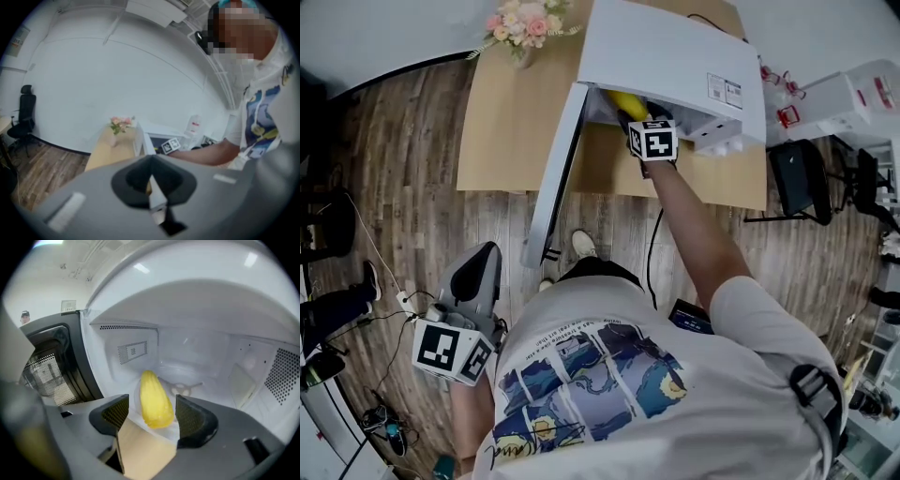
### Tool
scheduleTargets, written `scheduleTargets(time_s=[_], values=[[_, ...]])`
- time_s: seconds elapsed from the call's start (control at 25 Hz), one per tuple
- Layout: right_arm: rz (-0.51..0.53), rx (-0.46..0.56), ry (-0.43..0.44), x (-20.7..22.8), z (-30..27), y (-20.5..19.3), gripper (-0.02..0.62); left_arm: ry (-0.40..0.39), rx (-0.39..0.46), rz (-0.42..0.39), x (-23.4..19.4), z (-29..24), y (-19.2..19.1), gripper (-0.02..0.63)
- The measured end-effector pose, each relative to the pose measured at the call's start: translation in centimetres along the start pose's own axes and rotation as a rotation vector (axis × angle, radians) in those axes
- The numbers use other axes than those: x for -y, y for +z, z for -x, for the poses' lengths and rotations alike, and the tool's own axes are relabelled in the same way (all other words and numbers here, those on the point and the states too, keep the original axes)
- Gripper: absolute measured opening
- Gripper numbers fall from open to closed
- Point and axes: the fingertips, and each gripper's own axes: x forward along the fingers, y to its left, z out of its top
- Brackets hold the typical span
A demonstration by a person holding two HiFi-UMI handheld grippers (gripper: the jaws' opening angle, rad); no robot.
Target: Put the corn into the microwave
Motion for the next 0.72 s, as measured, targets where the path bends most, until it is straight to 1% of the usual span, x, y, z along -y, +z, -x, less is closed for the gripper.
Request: scheduleTargets(time_s=[0.12, 0.32, 0.48, 0.72], values=[[-0.017, 0.004, -0.024, 0.2, 1.9, -0.8, 0.272, -0.031, 0.003, -0.009, 0.2, 0.5, -0.4, 0.009], [-0.079, 0.025, -0.040, -0.7, 5.5, -2.0, 0.270, -0.080, 0.011, -0.037, 0.7, 2.1, -1.0, 0.009], [-0.104, 0.038, -0.037, -2.7, 9.0, -2.7, 0.270, -0.108, 0.016, -0.040, 0.5, 3.8, -2.0, 0.009], [-0.107, 0.050, -0.014, -6.6, 14.1, -4.4, 0.268, -0.173, 0.016, -0.064, 1.1, 5.7, -3.2, 0.009]])
